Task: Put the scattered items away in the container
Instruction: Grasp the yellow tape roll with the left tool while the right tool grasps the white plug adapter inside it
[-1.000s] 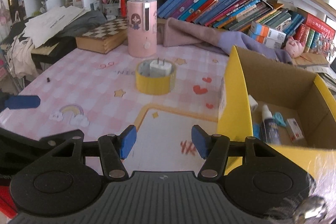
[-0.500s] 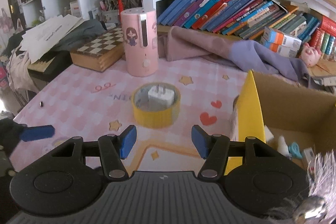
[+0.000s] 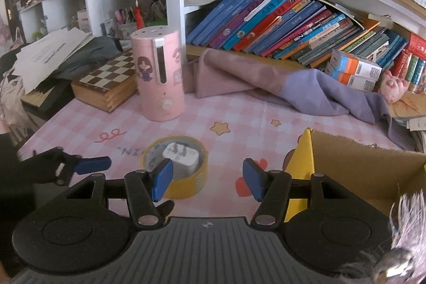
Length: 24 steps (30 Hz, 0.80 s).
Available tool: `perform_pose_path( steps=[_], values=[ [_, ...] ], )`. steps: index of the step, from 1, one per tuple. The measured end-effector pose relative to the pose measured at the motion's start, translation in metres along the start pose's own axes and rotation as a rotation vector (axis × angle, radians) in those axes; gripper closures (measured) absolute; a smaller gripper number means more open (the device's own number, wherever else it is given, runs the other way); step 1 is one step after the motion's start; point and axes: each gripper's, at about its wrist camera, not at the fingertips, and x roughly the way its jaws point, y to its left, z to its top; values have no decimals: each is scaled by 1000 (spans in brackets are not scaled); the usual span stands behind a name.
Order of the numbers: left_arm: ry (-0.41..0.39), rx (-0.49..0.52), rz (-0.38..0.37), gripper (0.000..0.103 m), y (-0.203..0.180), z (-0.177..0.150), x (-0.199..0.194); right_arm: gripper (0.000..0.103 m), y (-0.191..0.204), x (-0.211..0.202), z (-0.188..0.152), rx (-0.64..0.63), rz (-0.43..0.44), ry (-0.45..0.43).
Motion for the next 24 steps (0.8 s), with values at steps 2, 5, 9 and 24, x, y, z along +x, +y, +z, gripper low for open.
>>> perform_pose_path(
  steps=[2,5,9,24],
  values=[
    [-6,-22,-12,6,-1,4,9,46,0,2,1,-18,-8,-1],
    [-9,-48,-22,6,-2,7,22,50,-1,2,3,-28,-20,-2],
    [18,-82,-18,6,0,11,39,50,-6,1,6,-24,-37,-4],
    [-118,-114,-133,16,22,16,-6,49,-11,-8,12,-7,-48,-59]
  ],
)
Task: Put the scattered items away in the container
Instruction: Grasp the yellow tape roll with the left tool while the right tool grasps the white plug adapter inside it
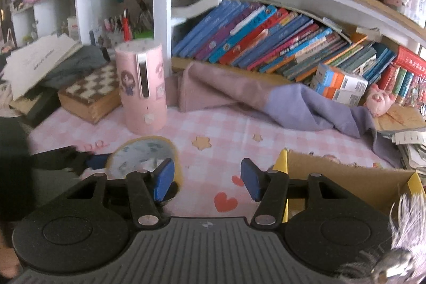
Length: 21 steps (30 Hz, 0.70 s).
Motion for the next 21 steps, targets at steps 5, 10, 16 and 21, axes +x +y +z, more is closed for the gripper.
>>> perform_pose_path(
  steps=[5,10,16,21],
  values=[
    [-20,-123,43,16,25,-5,-42,47,6,5,6,-1,29,-7],
    [-50,-205,104,16,43,-13,-81,44,21,28,0,-3,86,61],
    [-17,-211,173,16,49,-21,-101,39,46,68,-8,9,80,142],
    [-27,-207,196,16,53,-22,-117,39,64,95,-16,44,59,187]
  ],
)
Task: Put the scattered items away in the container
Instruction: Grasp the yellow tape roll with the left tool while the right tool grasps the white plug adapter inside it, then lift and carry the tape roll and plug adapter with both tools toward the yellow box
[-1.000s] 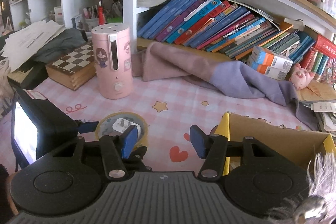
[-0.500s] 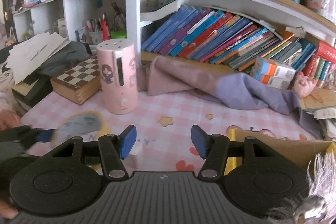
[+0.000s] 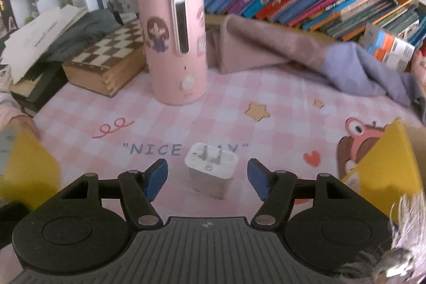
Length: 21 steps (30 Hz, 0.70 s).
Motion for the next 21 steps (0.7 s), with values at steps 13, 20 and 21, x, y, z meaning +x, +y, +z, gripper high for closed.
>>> perform_pose_path(
  steps=[13,20,21],
  values=[
    [0,26,-31,16,3,-2,-19,60,-5,28,-5,9,-57,65],
    [-15,35,-58,16,-1,-1,-29,60,-8,-7,-6,-11,-45,20],
    [-18,39,-62,16,-2,-2,-31,60,-9,-14,-6,-9,-40,14]
  ],
)
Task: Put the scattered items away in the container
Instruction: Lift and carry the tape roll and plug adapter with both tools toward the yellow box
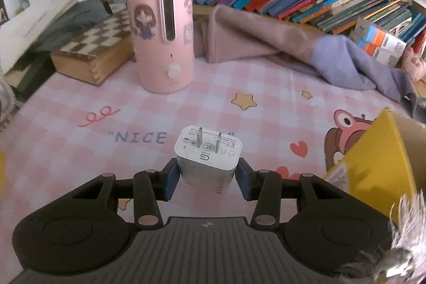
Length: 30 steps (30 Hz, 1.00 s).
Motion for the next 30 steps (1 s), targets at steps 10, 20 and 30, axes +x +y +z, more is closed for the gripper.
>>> perform_pose_path(
  steps=[10,20,30],
  values=[
    [-39,27,-53,16,-16,-4,-32,60,-1,-77,-12,-35,62,-96],
    [-25,45,-111,16,-31,-20,-65,60,-8,-154,-51,-23,71,-147],
    [-9,104,-149,16,-47,-47,-105,60,-11,-199,-116,26,19,-125]
  ],
)
